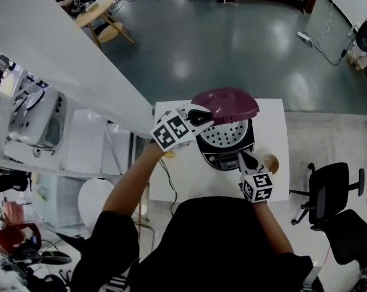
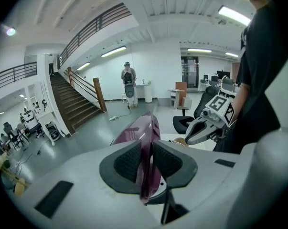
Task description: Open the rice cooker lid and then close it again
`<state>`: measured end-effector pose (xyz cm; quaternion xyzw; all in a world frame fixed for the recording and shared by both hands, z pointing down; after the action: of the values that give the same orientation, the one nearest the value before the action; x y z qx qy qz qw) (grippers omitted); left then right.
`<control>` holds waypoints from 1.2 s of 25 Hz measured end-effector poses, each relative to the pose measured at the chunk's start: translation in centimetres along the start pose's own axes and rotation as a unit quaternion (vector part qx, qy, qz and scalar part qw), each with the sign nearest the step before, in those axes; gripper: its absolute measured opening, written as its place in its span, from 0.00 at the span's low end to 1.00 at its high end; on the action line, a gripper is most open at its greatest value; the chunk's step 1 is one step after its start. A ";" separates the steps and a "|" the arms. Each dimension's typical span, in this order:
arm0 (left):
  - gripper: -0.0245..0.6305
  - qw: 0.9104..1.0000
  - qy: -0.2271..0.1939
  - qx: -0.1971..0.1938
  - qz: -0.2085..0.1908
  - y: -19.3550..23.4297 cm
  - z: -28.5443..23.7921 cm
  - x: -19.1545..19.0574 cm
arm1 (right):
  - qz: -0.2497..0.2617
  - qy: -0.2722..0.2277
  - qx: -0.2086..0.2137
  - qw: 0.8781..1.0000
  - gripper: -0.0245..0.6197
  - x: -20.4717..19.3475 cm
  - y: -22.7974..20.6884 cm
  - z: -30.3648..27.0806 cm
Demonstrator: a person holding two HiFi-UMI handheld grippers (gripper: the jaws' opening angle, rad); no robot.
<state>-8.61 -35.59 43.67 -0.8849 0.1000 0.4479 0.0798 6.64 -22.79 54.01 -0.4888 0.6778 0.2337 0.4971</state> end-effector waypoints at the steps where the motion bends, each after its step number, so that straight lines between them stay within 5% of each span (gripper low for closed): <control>1: 0.15 1.000 0.004 0.001 -0.002 -0.4 -0.2 -0.1 | -0.001 -0.002 -0.001 1.000 0.04 0.1 -0.2 0.1; 22: 0.15 0.997 0.066 -0.012 -0.034 -6.6 -4.3 -4.9 | -0.017 -0.002 0.010 1.000 0.04 -0.9 -1.7 0.5; 30: 0.15 0.997 0.068 -0.034 -0.012 -7.4 -5.2 -7.0 | -0.017 0.003 0.015 1.000 0.04 -0.3 -1.8 -0.4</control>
<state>-6.82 -28.93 52.75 -0.9168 0.0790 0.3885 0.0483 8.02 -23.75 54.73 -0.4937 0.6743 0.2133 0.5061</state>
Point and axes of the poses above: the fingertips, and each gripper's own axes: z backward along the fingers, y to its left, x out of its top, the point moved 5 cm from there along z, backward along the fingers, and after that the axes turned 3 degrees about z, right-handed, at the moved point
